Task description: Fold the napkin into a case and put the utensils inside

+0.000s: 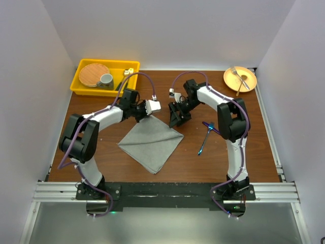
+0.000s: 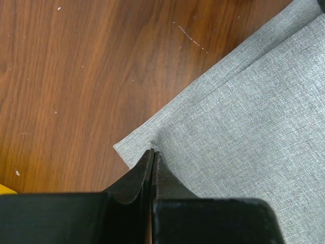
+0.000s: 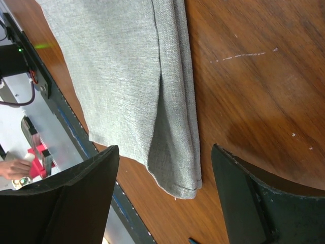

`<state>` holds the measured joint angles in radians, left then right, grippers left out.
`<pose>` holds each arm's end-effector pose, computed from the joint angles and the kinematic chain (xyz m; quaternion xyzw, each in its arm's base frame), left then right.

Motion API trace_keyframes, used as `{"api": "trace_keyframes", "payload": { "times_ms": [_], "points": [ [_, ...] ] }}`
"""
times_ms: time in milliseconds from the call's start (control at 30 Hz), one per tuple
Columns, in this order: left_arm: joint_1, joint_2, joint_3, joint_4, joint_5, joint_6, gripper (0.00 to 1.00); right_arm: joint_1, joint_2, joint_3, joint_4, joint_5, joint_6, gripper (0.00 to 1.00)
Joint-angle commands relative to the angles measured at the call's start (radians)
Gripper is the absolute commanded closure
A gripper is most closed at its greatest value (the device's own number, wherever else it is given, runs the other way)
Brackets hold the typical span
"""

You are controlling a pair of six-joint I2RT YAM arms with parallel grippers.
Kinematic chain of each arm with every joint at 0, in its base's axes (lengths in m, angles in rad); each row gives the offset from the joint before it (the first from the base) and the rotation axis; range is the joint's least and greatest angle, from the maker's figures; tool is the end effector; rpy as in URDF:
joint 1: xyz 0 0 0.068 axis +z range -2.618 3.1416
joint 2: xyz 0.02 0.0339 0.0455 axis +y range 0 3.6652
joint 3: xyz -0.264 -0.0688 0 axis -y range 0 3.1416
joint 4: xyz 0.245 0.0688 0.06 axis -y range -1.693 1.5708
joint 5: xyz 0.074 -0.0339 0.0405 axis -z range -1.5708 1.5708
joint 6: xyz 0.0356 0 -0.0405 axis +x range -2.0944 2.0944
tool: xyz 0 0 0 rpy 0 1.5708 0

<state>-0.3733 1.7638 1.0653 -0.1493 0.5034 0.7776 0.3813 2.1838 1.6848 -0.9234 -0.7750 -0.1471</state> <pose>0.3349 -0.1496 0.1821 0.5669 0.7121 -0.1594 0.3823 0.3902 0.1833 0.1665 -0.2682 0.8840 0.3823 0.0241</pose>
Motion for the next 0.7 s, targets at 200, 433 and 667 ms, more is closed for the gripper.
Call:
{"api": "trace_keyframes", "payload": {
  "times_ms": [200, 433, 667],
  "points": [
    [0.019, 0.025, 0.054, 0.079, 0.020, -0.023, 1.00, 0.002, 0.018, 0.024, -0.035, -0.020, -0.048, 0.25],
    [0.022, 0.055, 0.076, 0.079, 0.007, -0.024, 1.00, 0.004, 0.021, 0.013, -0.032, -0.020, -0.054, 0.32],
    [0.024, 0.065, 0.087, 0.054, -0.002, -0.044, 0.95, 0.002, 0.024, -0.010, -0.022, -0.003, -0.062, 0.47]
  ]
}}
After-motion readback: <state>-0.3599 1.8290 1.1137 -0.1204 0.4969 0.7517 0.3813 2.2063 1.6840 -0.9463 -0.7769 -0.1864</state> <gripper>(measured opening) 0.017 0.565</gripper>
